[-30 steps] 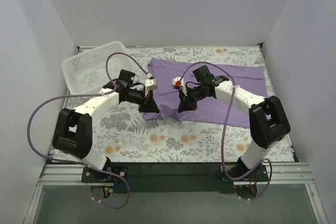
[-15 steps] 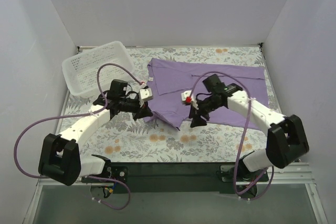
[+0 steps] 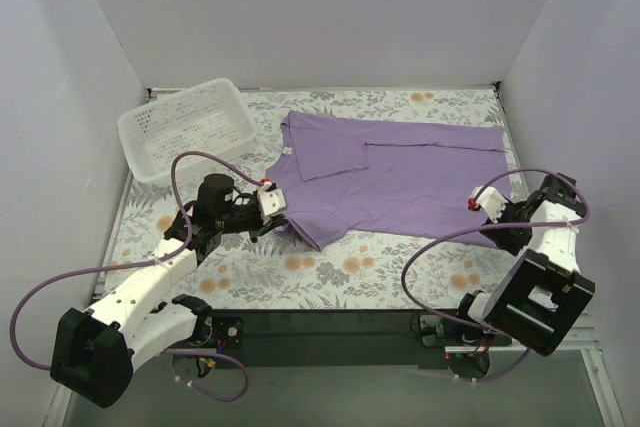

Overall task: Fold and stack the t-shirts
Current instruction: Fold the tshirt

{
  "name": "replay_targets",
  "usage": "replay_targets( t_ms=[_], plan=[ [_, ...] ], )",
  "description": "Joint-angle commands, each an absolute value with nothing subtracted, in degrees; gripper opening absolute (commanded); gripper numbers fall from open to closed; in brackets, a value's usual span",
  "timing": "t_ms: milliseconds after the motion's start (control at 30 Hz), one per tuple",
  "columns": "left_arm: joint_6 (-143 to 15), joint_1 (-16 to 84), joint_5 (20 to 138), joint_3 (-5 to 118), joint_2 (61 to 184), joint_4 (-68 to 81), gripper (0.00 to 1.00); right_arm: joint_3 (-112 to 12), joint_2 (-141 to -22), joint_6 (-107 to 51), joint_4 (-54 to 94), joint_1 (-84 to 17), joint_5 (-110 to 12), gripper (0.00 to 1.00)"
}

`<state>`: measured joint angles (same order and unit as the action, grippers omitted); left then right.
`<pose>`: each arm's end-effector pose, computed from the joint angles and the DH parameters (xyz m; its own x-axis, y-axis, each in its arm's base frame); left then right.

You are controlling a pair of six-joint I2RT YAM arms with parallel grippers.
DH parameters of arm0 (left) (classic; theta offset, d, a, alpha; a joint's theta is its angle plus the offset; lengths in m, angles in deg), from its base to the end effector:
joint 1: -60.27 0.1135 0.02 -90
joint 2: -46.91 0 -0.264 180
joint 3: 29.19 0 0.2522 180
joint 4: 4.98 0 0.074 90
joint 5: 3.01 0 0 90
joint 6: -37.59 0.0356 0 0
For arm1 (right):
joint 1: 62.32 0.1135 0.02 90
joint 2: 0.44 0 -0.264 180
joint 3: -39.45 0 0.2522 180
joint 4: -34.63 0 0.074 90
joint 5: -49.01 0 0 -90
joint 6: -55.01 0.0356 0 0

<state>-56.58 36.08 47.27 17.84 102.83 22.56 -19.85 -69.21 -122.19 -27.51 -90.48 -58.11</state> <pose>0.1757 -0.1039 0.2330 -0.5973 0.2070 -0.7749 0.7427 0.5073 -0.4370 0.1877 -0.0886 0.2156 -0.4096 -0.8635 -0.2944 -0.8176 0.4906 -0.3015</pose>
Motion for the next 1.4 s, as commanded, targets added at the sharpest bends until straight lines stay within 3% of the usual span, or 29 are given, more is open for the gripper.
replay_targets(
  t_ms=[0, 500, 933, 1367],
  plan=[
    [-56.81, 35.48, 48.15, 16.91, 101.4, 19.94, 0.0, -22.47, -74.6, -133.16, -30.2, -96.5, -52.43, 0.62],
    [-57.77, 35.22, 47.53, 17.09, 102.81, 20.38, 0.0, -18.17, -78.31, -136.33, -21.14, -98.27, -53.29, 0.56],
    [-57.86, 35.22, 47.35, 17.26, 103.6, 20.56, 0.0, -15.7, -81.03, -134.14, -18.17, -95.63, -52.68, 0.36],
    [-57.6, 35.22, 46.92, 17.61, 103.69, 20.56, 0.0, -14.48, -81.99, -135.19, -15.61, -95.63, -49.16, 0.41]
  ],
)
